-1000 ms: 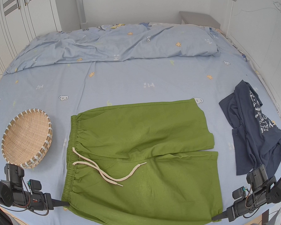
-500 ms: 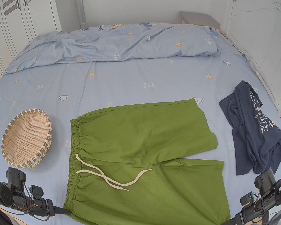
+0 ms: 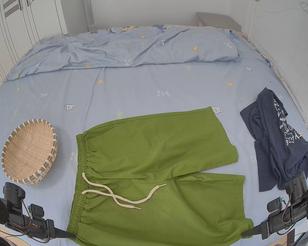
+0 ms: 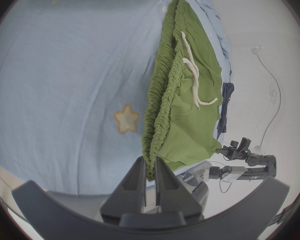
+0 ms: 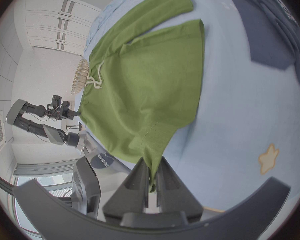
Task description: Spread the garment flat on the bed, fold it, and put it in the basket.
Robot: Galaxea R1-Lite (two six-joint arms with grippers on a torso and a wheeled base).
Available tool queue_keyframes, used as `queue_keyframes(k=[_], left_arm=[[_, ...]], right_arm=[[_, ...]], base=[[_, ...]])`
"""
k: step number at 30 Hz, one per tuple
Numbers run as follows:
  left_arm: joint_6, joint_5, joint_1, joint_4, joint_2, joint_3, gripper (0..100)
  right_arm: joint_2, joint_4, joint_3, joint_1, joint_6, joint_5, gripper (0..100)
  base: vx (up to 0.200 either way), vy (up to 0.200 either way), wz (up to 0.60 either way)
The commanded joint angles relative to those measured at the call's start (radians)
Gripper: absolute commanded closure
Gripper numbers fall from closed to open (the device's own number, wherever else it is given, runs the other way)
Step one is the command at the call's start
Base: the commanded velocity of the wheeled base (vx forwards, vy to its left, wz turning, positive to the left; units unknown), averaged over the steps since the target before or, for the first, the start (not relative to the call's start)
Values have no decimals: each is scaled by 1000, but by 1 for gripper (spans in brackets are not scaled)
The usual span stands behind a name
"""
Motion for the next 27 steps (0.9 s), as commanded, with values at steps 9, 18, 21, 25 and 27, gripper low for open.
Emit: queue_keyframes(k=[9,18,21,25,27], left_arm=[[-70,-52,-26,527,-202,-485,100],[-171,-53,-57,527,-89,-683,100],[-232,-53,-95,524,-54,-777,100],[-283,-53,-109,524,11,-910,100],[-298,-53,-122,524,43,-964,100]], right_arm=[[-62,273,-483,-33,47,-11,100],[-16,327,-748,-39,105,-14,100],[49,327,-843,-53,108,-14,100],[131,332,-952,-71,110,-19,100],[161,330,-994,-74,110,-24,100]], base=[[0,0,0],[0,0,0],[0,0,0],[0,0,0],[0,0,0]])
